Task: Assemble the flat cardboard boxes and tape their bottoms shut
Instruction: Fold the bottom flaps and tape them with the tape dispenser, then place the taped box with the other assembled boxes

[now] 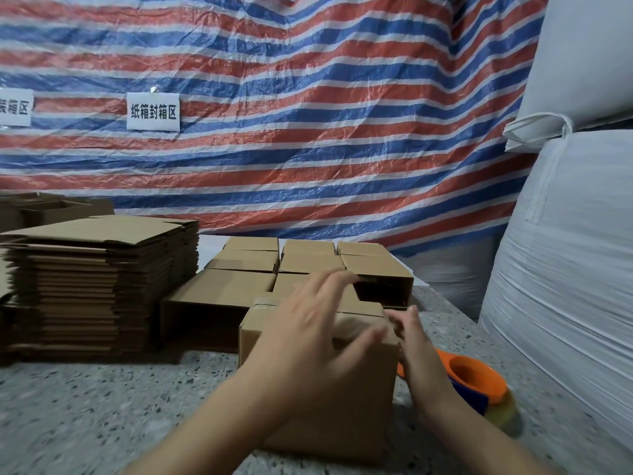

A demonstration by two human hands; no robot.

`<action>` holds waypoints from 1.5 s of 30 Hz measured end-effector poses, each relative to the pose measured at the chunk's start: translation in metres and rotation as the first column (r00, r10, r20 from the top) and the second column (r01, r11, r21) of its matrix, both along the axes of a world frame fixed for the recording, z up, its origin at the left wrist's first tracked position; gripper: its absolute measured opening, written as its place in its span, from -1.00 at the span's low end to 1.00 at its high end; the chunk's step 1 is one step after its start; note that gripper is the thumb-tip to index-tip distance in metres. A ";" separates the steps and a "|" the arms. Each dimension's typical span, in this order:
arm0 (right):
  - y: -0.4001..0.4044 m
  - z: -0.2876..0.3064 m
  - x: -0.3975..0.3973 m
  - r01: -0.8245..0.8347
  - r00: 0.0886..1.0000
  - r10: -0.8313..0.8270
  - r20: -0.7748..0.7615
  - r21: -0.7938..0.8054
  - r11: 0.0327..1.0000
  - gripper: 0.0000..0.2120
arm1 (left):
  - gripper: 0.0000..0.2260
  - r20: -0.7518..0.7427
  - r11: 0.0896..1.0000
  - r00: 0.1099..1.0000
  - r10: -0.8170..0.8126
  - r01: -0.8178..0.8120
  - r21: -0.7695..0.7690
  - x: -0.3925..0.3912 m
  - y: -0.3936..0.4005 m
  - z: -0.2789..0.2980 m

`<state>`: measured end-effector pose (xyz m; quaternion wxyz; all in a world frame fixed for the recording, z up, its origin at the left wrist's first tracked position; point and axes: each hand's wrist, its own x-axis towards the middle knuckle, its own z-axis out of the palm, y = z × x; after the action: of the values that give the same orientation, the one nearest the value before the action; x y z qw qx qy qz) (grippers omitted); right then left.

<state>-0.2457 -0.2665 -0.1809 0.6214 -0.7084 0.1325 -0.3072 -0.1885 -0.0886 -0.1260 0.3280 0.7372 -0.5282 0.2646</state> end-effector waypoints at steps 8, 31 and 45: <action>0.017 -0.030 -0.028 -0.072 0.996 0.081 0.025 -0.266 0.961 -0.50 | -0.55 -0.677 0.899 0.732 0.077 -0.344 -0.271 0.038 0.053 -0.068; -0.144 0.136 0.050 0.223 0.953 -0.229 -0.199 -0.053 0.973 -0.64 | -0.72 -0.786 0.954 0.606 -0.127 -0.143 -0.265 0.126 -0.156 0.055; -0.240 0.076 0.078 0.219 0.782 -0.196 -0.592 -0.034 0.975 -0.62 | -0.65 -0.506 0.899 0.775 0.378 -0.175 0.402 0.164 -0.245 0.001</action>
<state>-0.1681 -0.5068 -0.1053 0.5245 -0.7382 0.4021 -0.1350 -0.0247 -0.3340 -0.1248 0.2988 0.8968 -0.3258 -0.0162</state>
